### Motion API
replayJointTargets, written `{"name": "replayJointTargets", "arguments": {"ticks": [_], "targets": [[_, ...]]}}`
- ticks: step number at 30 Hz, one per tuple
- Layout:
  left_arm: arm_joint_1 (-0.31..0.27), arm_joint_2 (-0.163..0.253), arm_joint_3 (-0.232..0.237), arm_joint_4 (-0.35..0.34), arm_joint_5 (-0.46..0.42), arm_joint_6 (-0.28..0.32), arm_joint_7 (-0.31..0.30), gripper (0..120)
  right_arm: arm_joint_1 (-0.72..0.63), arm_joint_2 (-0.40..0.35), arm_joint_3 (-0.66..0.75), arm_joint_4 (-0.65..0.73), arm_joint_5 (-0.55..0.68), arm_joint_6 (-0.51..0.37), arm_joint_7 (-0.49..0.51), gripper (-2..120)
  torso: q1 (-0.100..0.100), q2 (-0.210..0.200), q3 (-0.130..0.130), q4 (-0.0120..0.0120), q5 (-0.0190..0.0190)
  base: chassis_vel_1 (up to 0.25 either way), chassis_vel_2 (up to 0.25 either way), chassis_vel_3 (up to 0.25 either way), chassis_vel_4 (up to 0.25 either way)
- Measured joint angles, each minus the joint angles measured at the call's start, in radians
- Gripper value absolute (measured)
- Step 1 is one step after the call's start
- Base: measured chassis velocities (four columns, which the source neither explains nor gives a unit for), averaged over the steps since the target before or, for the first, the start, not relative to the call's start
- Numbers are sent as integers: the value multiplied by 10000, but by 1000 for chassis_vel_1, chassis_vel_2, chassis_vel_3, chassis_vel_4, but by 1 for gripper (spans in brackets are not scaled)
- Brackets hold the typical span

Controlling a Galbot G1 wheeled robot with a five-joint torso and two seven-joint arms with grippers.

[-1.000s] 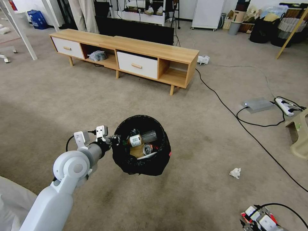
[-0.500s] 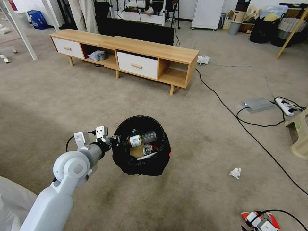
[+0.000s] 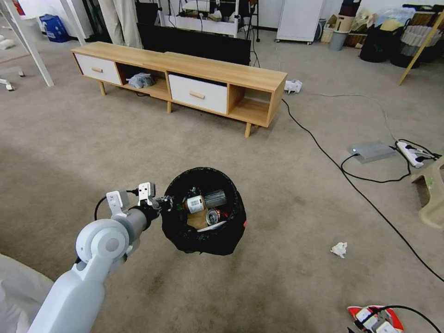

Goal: Pick up the trash bin and place the garbage on the floor into it.

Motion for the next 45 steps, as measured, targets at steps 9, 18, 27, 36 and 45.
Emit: {"name": "replayJointTargets", "arguments": {"ticks": [9,18,27,36,45], "targets": [[20,19,0,-37,1,0,-1,0,35,135,-25,-91,2,8,0,100,0,0,0,0,1,0,0,0,0],[65,23,-49,-44,2,0,0,0,141,237,-1,-190,200,9,56,100,0,0,0,1,0,0,0,0,0],[80,27,-90,-52,4,0,4,0,286,377,-24,-355,305,-37,143,100,0,0,0,0,1,0,0,0,0],[83,1,-69,-45,23,0,17,0,389,497,-10,-524,345,-37,150,100,0,0,0,0,0,0,0,0,0],[163,14,-107,-55,34,0,38,0,594,678,-69,-836,448,-93,170,100,0,0,1,0,0,0,0,0,0]]}}
